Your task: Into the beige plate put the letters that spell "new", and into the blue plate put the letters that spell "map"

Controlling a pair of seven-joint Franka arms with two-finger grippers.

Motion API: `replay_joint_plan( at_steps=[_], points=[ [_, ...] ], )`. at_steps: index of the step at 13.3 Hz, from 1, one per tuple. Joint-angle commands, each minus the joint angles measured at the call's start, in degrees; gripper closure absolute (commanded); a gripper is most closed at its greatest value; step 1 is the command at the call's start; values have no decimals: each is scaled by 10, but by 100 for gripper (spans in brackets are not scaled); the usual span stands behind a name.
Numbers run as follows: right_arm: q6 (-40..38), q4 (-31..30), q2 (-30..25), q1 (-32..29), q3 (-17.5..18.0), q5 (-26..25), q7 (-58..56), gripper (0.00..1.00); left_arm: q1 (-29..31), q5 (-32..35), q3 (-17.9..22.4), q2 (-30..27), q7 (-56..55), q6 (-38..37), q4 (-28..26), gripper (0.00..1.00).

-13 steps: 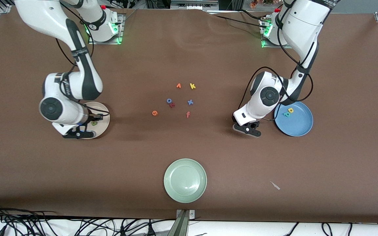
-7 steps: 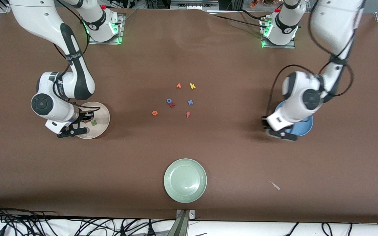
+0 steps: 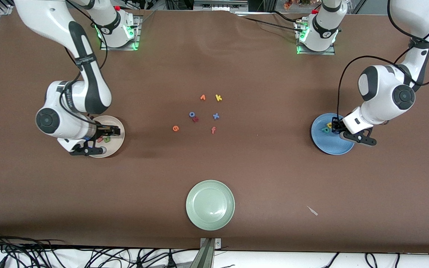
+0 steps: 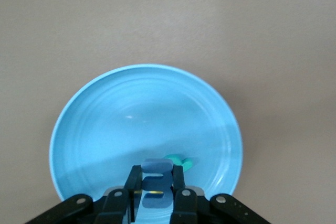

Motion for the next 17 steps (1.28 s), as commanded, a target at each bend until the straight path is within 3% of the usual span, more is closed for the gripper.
replay_joint_plan(
  at_steps=[1, 2, 4, 7, 12, 17],
  points=[
    [3, -1, -5, 44, -1, 11, 86, 0, 8, 15, 0, 1, 12, 6, -2, 50],
    [20, -1, -2, 62, -1, 11, 131, 0, 8, 14, 0, 1, 12, 6, 0, 21],
    [45, -2, 5, 99, -1, 12, 210, 0, 8, 14, 10, 1, 12, 10, 14, 0],
    [73, -4, 16, 146, -1, 33, 299, 0, 12, 14, 30, -12, 9, 38, 15, 0],
    [142, -8, 48, 193, 11, 65, 417, 0, 21, 16, 31, -89, 3, 4, 3, 0],
    [180, -9, 73, 198, 44, 67, 475, 0, 16, 19, 31, -247, -30, -198, 33, 0]
  ],
)
